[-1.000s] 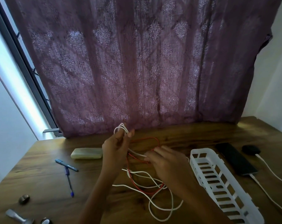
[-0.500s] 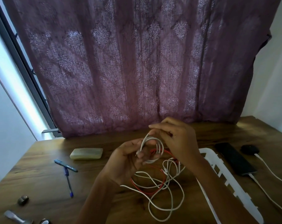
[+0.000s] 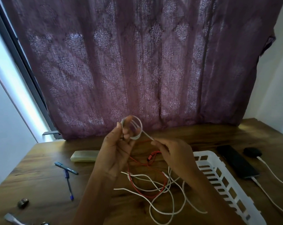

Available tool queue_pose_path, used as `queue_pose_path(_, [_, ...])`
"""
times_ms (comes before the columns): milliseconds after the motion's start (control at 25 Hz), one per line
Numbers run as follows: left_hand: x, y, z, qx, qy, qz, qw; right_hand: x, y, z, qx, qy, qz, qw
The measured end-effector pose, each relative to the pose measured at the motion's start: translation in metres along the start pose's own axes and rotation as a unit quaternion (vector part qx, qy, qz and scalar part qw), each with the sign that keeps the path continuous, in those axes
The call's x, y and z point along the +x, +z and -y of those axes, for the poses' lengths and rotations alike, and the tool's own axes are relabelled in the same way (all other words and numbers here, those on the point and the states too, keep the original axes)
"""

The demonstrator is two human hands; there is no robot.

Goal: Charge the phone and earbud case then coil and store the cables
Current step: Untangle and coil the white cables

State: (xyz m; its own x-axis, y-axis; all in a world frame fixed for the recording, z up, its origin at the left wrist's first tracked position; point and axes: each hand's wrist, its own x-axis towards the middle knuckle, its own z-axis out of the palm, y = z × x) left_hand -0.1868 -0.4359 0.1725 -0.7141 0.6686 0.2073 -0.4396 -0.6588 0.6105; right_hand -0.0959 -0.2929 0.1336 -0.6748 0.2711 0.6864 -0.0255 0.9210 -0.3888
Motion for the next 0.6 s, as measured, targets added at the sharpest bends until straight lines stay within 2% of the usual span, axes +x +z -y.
queue_pose_path(80, [0.003, -0.004, -0.004, 0.023, 0.039, -0.018, 0.999, -0.006, 0.001, 0.001, -0.013, -0.026, 0.012, 0.999])
queue_pose_path(280, [0.001, -0.005, 0.009, 0.167, 0.097, -0.054, 0.98, -0.016, 0.003, 0.011, -0.082, -0.128, 0.009, 0.988])
queue_pose_path(440, [-0.004, -0.013, 0.025, 0.385, 0.122, -0.048, 0.914, -0.013, -0.009, 0.019, -0.104, -0.179, 0.004, 0.978])
queue_pose_path(600, [-0.007, -0.018, 0.033, 0.476, 0.086, 0.026, 0.875, 0.005, -0.027, 0.023, -0.092, -0.199, 0.0, 0.976])
